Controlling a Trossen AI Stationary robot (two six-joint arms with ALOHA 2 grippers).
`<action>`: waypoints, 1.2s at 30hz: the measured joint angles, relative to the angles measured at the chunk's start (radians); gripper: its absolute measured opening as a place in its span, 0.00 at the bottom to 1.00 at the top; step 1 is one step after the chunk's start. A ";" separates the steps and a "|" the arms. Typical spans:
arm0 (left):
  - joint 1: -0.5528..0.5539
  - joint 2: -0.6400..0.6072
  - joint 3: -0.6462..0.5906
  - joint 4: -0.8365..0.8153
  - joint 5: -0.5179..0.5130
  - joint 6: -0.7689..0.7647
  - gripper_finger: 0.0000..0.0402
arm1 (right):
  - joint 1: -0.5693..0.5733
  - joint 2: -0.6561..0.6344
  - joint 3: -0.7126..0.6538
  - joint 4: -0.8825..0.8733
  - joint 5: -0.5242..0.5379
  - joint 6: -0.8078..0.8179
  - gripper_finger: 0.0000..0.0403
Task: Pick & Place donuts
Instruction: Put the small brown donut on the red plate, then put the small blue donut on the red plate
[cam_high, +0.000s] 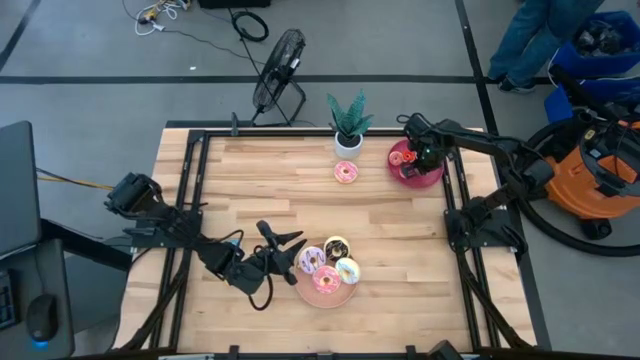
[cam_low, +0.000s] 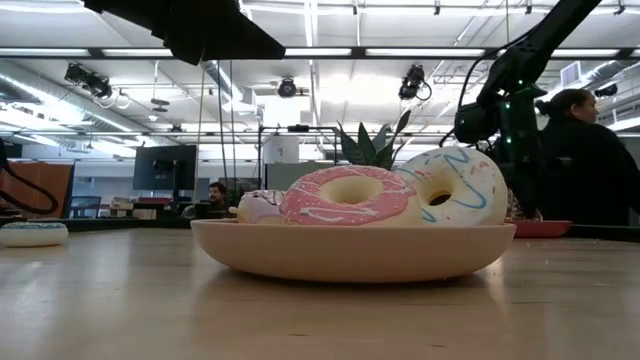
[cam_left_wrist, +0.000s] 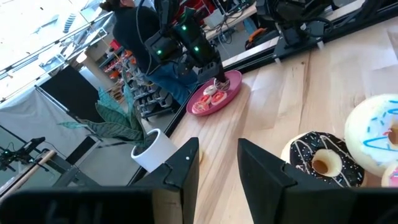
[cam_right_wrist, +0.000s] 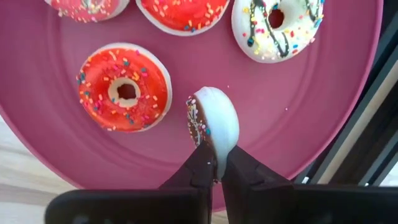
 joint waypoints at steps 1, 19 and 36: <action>0.000 0.000 0.000 0.000 0.000 0.000 0.29 | 0.000 0.000 0.000 0.004 0.000 0.000 0.05; 0.000 0.000 0.000 0.000 0.000 -0.001 0.29 | 0.017 0.000 0.000 0.064 0.072 -0.042 0.36; 0.000 0.001 0.000 0.002 0.000 -0.002 0.29 | 0.110 -0.002 0.102 -0.067 0.273 -0.010 0.22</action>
